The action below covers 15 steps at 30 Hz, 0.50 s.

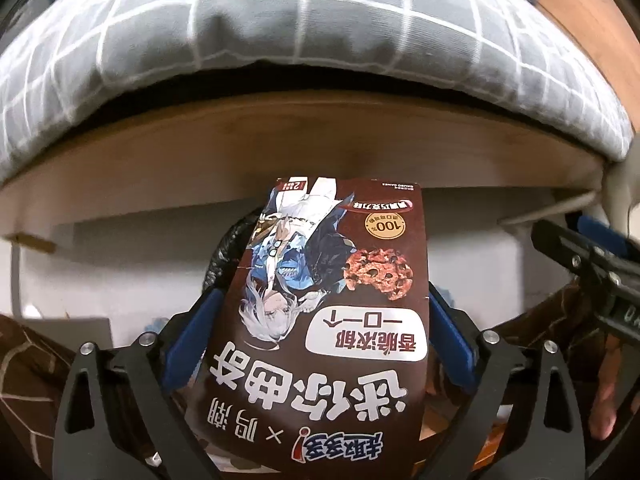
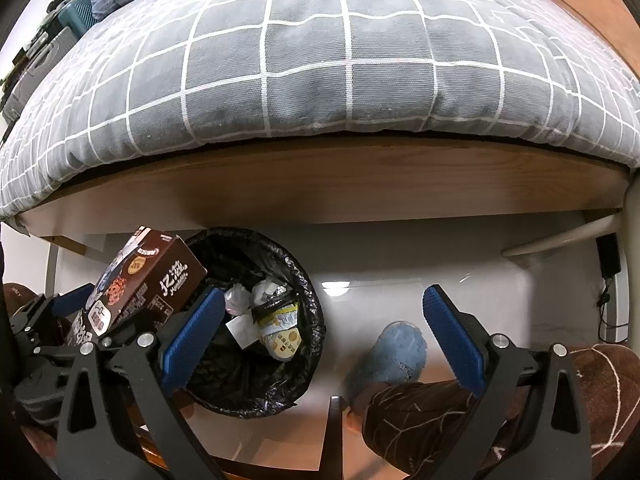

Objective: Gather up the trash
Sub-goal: 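Lower the left tool holding the brown box over the bin and open it, then raise both open tools from the bin back over the bed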

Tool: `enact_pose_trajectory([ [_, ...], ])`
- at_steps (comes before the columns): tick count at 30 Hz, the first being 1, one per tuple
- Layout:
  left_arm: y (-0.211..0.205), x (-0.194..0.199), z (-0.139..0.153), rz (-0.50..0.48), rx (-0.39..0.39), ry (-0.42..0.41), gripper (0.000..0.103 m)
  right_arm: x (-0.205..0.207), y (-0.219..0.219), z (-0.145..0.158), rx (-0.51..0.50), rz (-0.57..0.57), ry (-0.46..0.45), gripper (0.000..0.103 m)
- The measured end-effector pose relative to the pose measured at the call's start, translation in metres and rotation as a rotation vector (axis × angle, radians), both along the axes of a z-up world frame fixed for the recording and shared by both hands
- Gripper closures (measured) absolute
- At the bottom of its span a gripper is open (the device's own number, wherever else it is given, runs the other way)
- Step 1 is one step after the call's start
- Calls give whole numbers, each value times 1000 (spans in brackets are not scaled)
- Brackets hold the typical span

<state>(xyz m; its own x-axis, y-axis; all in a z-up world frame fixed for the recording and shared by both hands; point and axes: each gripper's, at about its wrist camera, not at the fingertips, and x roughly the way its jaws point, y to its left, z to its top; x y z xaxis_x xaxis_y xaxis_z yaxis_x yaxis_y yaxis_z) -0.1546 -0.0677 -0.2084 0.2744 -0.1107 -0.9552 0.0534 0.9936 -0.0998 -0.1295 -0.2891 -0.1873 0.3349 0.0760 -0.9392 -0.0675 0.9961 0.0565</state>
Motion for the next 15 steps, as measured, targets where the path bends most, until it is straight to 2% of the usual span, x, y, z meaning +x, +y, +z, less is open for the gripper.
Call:
enact_pose_trajectory([
  [13, 2, 2, -2, 29, -5, -7, 6, 1, 0, 0, 0, 5, -1, 8],
  [15, 2, 2, -3, 30, -14, 15, 6, 0, 0, 0, 0, 4, -1, 8],
])
